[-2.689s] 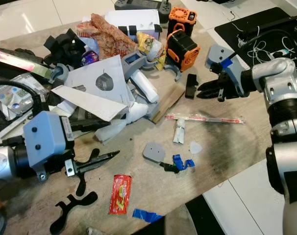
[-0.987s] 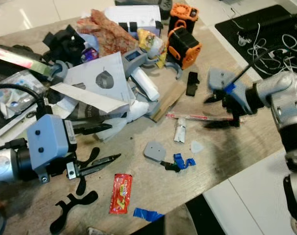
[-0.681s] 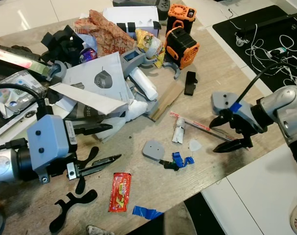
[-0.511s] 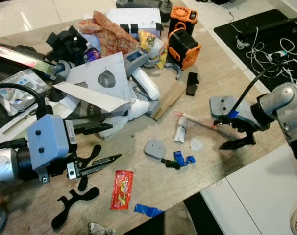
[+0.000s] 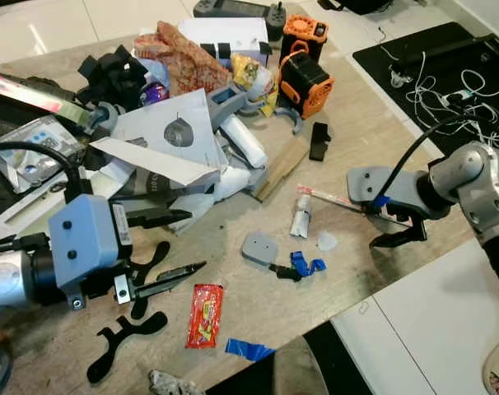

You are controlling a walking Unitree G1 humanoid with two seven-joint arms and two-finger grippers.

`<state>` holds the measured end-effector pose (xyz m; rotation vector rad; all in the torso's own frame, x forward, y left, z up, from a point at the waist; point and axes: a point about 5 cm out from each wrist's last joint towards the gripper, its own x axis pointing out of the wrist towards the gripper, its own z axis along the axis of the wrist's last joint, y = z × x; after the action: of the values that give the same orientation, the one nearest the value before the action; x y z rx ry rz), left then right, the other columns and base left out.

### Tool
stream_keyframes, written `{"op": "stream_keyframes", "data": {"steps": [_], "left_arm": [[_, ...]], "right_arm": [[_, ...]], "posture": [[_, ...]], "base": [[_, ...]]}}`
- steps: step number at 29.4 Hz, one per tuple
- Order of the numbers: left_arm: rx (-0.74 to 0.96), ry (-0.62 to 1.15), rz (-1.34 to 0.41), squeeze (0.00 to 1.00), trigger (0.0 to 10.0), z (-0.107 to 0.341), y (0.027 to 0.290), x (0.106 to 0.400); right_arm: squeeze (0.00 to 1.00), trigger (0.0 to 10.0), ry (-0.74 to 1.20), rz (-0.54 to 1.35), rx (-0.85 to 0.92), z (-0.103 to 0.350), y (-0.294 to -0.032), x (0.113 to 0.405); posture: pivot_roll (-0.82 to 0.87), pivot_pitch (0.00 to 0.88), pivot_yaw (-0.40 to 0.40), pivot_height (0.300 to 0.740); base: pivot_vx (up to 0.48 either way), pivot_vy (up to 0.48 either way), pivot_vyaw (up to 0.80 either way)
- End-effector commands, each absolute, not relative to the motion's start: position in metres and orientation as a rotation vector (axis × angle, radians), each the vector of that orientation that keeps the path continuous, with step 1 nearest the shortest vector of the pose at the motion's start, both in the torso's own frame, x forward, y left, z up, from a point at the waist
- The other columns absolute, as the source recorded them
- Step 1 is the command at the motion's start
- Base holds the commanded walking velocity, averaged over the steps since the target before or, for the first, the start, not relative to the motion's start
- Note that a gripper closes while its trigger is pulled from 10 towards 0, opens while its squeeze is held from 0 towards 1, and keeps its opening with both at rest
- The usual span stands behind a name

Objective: Picking trash to rubbish bin

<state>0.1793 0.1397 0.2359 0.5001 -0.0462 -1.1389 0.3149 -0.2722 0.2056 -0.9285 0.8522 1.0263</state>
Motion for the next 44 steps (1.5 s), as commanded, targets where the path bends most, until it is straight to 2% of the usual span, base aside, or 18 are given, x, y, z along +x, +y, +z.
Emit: {"op": "stream_keyframes", "data": {"steps": [1,16,22,23,29,32,35,37,38,39,43,44], "left_arm": [[0.485,-0.059,-1.166,0.0,10.0,0.235,0.136,0.176],[0.482,-0.059,-1.171,0.0,10.0,0.234,0.135,0.175],[0.488,-0.05,-1.179,0.0,10.0,0.233,0.136,0.175],[0.489,-0.048,-1.179,0.0,10.0,0.232,0.136,0.176],[0.487,-0.051,-1.176,0.0,10.0,0.232,0.136,0.177],[0.477,-0.064,-1.172,0.0,10.0,0.232,0.135,0.179],[0.472,-0.069,-1.17,0.0,10.0,0.232,0.134,0.18],[0.458,-0.084,-1.163,0.0,10.0,0.233,0.133,0.183],[0.458,-0.084,-1.163,0.0,10.0,0.233,0.133,0.183],[0.449,-0.093,-1.153,0.0,10.0,0.234,0.133,0.186],[0.409,-0.112,-1.126,0.0,10.0,0.234,0.134,0.191],[0.364,-0.13,-1.094,0.0,10.0,0.234,0.135,0.196]], "right_arm": [[0.0,0.0,0.956,0.994,-0.899,0.18,-0.279,0.31],[0.0,0.0,0.99,0.939,-0.85,0.178,-0.283,0.309],[0.0,0.0,0.887,0.89,-0.749,0.186,-0.275,0.318],[0.0,0.0,0.803,0.849,-0.679,0.2,-0.271,0.327],[0.0,0.0,0.625,0.772,-0.561,0.233,-0.266,0.34],[0.0,0.0,0.381,0.739,-0.455,0.263,-0.255,0.351],[0.0,0.0,0.302,0.731,-0.405,0.272,-0.251,0.354],[0.0,0.0,0.134,0.78,-0.256,0.285,-0.236,0.355],[0.0,0.0,0.134,0.78,-0.256,0.285,-0.236,0.355],[0.0,0.0,0.079,0.807,-0.169,0.287,-0.229,0.353],[0.0,0.0,0.048,0.836,-0.04,0.279,-0.217,0.351],[0.0,0.0,0.06,0.835,0.018,0.265,-0.208,0.351]], "posture": [[-0.1,0.261,-0.018,0.74],[-0.1,0.266,-0.019,0.74],[-0.1,0.264,-0.017,0.74],[-0.1,0.263,-0.016,0.74],[-0.1,0.259,-0.015,0.74],[-0.11,0.251,-0.013,0.74],[-0.11,0.247,-0.013,0.74],[-0.11,0.232,-0.014,0.74],[-0.11,0.232,-0.014,0.74],[-0.11,0.222,-0.015,0.74],[-0.11,0.198,-0.018,0.74],[-0.11,0.176,-0.02,0.74]], "base": [[0.0,0.0,0.0],[0.0,0.0,0.0],[0.0,0.0,0.0],[0.0,0.0,0.0],[0.0,0.0,0.0],[0.0,0.0,0.0],[0.0,0.0,0.0],[0.0,0.0,0.0],[0.0,0.0,0.0],[0.0,0.0,0.0],[0.0,0.0,0.0],[0.0,0.0,0.0]]}}
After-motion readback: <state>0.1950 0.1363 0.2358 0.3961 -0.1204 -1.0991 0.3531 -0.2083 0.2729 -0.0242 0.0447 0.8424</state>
